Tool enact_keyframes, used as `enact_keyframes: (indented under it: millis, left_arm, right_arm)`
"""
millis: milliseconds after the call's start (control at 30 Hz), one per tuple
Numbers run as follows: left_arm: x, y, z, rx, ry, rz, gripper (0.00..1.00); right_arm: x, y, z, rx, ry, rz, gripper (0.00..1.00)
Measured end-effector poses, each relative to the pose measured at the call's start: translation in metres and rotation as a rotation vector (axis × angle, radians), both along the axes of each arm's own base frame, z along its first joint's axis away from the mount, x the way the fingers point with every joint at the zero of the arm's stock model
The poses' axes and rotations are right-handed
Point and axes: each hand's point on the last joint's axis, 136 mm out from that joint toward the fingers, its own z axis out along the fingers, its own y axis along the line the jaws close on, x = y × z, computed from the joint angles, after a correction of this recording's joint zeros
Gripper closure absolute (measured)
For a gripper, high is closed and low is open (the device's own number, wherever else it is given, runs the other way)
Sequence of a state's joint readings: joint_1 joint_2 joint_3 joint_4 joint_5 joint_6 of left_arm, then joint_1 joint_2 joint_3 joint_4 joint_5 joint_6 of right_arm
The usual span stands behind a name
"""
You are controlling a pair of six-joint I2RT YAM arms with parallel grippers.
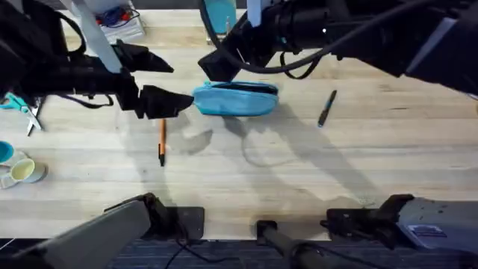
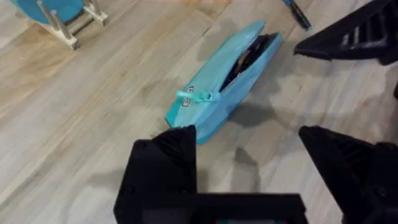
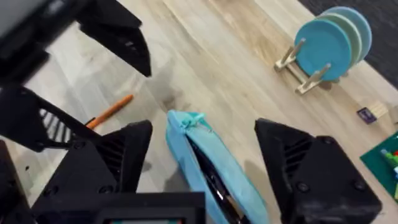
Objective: Unzip the bag, pick up the pens from the table one at a time and place them inside, then zip the bag closed.
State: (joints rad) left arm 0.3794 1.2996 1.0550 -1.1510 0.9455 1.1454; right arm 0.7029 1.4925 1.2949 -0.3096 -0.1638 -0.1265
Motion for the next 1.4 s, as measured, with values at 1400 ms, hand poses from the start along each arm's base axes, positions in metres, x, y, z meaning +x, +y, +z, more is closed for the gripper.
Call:
enact_keyframes:
  millis: [1400]
  left_arm:
    - [-0.041, -0.007, 0.021, 0.008, 0.130, 0.152, 0.006]
  right_arm:
    - [-0.062, -0.144, -0.022, -0.188, 0.388, -0.287, 0.005]
